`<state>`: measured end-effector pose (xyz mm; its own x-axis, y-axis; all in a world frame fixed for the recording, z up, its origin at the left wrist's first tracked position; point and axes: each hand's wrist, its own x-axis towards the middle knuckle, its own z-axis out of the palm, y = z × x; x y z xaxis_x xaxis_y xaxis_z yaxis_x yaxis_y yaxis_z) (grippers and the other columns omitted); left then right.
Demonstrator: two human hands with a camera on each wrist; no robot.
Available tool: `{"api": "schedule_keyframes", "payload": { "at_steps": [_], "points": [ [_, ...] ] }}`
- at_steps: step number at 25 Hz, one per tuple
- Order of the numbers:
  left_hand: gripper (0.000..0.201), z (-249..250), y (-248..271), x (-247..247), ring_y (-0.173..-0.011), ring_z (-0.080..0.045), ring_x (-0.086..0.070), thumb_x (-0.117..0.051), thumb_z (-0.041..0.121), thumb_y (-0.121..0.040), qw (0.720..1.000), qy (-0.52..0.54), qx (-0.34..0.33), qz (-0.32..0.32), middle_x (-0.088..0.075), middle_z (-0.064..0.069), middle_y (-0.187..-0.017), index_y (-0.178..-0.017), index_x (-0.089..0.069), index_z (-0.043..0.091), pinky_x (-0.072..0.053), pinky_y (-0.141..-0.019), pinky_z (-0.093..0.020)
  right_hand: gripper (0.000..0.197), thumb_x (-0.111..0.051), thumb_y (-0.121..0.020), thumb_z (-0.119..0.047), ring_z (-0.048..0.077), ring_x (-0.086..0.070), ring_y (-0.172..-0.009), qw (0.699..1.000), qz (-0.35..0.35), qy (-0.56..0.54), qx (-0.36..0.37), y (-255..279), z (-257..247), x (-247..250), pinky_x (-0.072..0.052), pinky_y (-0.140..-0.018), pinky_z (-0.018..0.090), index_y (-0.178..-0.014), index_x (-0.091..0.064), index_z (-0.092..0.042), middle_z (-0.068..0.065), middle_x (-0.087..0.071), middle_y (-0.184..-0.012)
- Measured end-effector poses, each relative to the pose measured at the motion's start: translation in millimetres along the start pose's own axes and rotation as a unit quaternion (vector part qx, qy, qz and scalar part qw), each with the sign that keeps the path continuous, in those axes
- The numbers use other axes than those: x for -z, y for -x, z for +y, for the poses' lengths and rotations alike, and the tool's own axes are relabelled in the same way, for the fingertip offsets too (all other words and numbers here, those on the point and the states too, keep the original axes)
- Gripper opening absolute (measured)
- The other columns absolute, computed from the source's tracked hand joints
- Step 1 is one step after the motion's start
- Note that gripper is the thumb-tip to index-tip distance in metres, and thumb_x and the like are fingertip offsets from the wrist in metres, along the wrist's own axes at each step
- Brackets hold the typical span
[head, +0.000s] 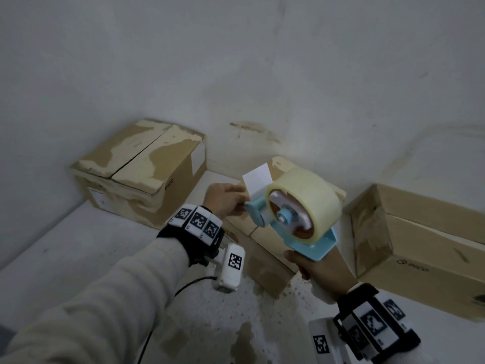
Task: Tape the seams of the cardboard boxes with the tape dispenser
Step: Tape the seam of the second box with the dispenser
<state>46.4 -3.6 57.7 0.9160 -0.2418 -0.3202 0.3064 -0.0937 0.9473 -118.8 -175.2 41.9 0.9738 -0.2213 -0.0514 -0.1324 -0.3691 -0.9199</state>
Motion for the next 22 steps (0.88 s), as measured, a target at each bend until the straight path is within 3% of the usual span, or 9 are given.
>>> {"api": "schedule_keyframes", "payload": {
  "at_steps": [4,8,10,13,15,17,18,19,22],
  "points": [
    [0.032,2.7,-19.2,47.6,-0.055,-0.012,-0.070,-0.067,0.004,-0.083,0.999,0.007,-0.012,0.032,-0.071,-0.011,-0.079,-0.114,-0.057,0.005,-0.052,-0.047,-0.018,0.039,-0.069,-0.080,-0.003,0.020,-0.050,-0.042,1.000,-0.016,-0.016,0.003,5.7,4.3,11.9,-0.045,-0.052,0.031,-0.048,-0.049,-0.016,0.003,-0.052,-0.042],
    [0.031,-8.2,-26.3,59.6,-0.054,-0.011,-0.070,-0.067,0.005,-0.083,0.999,0.019,-0.029,0.042,-0.071,-0.010,-0.082,-0.112,-0.056,0.007,-0.051,-0.047,-0.016,0.032,-0.069,-0.079,0.000,0.017,-0.048,-0.041,0.997,-0.018,-0.072,-0.020,-0.5,2.3,2.0,-0.044,-0.045,0.023,-0.053,-0.050,-0.006,0.004,-0.051,-0.044],
    [0.029,-16.6,-30.5,62.1,-0.051,-0.009,-0.068,-0.066,0.004,-0.084,0.998,0.012,-0.030,0.058,-0.070,-0.010,-0.081,-0.111,-0.055,0.007,-0.050,-0.045,-0.015,0.026,-0.067,-0.081,-0.001,0.019,-0.047,-0.044,0.995,-0.031,-0.094,-0.028,-3.7,1.0,-4.8,-0.043,-0.047,0.026,-0.060,-0.051,-0.003,0.010,-0.051,-0.050],
    [0.032,-32.9,-36.4,69.7,-0.050,-0.007,-0.068,-0.069,0.006,-0.082,0.996,0.015,-0.002,0.085,-0.071,-0.008,-0.081,-0.111,-0.056,0.007,-0.049,-0.049,-0.017,0.014,-0.068,-0.083,-0.011,0.012,-0.052,-0.047,0.998,-0.052,-0.023,-0.025,-11.5,3.3,-13.6,-0.043,-0.051,0.028,-0.072,-0.060,-0.016,-0.003,-0.060,-0.055],
    [0.039,-42.2,-39.3,71.8,-0.052,-0.007,-0.068,-0.074,0.010,-0.077,0.996,0.009,0.021,0.083,-0.072,-0.007,-0.083,-0.112,-0.056,0.008,-0.049,-0.052,-0.019,0.009,-0.070,-0.081,-0.016,0.004,-0.060,-0.057,0.999,-0.045,0.015,-0.018,-16.6,6.0,-19.1,-0.046,-0.057,0.030,-0.087,-0.065,-0.021,-0.008,-0.066,-0.070],
    [0.045,-45.0,-44.7,72.1,-0.046,-0.005,-0.065,-0.075,0.009,-0.076,0.996,0.013,0.027,0.086,-0.070,-0.005,-0.078,-0.115,-0.053,0.008,-0.047,-0.047,-0.016,0.021,-0.071,-0.081,-0.016,0.017,-0.067,-0.078,0.999,-0.024,0.023,-0.032,-22.6,9.4,-23.6,-0.052,-0.066,0.044,-0.101,-0.066,-0.016,0.003,-0.071,-0.090],
    [0.046,-45.6,-47.0,72.8,-0.042,-0.004,-0.063,-0.075,0.007,-0.077,0.995,0.015,0.026,0.093,-0.068,-0.004,-0.075,-0.117,-0.052,0.008,-0.045,-0.043,-0.015,0.024,-0.071,-0.080,-0.016,0.025,-0.067,-0.085,0.999,-0.018,0.026,-0.038,-25.1,10.6,-25.8,-0.053,-0.072,0.046,-0.104,-0.066,-0.015,0.007,-0.071,-0.096],
    [0.044,-45.7,-49.3,73.3,-0.039,-0.004,-0.061,-0.073,0.006,-0.078,0.994,0.019,0.022,0.101,-0.067,-0.004,-0.072,-0.117,-0.052,0.009,-0.043,-0.040,-0.014,0.027,-0.071,-0.080,-0.015,0.026,-0.066,-0.089,0.999,-0.015,0.029,-0.037,-27.1,11.0,-27.3,-0.055,-0.074,0.041,-0.107,-0.066,-0.014,0.007,-0.071,-0.100],
    [0.031,-44.4,-51.8,74.2,-0.033,-0.008,-0.057,-0.060,0.000,-0.086,0.993,0.069,0.024,0.098,-0.063,-0.006,-0.067,-0.112,-0.047,0.010,-0.037,-0.034,-0.013,0.034,-0.071,-0.079,-0.012,0.004,-0.065,-0.088,0.999,-0.021,0.027,-0.022,-31.2,11.4,-31.3,-0.052,-0.070,0.016,-0.112,-0.064,-0.015,-0.004,-0.069,-0.105]
  ]
}}
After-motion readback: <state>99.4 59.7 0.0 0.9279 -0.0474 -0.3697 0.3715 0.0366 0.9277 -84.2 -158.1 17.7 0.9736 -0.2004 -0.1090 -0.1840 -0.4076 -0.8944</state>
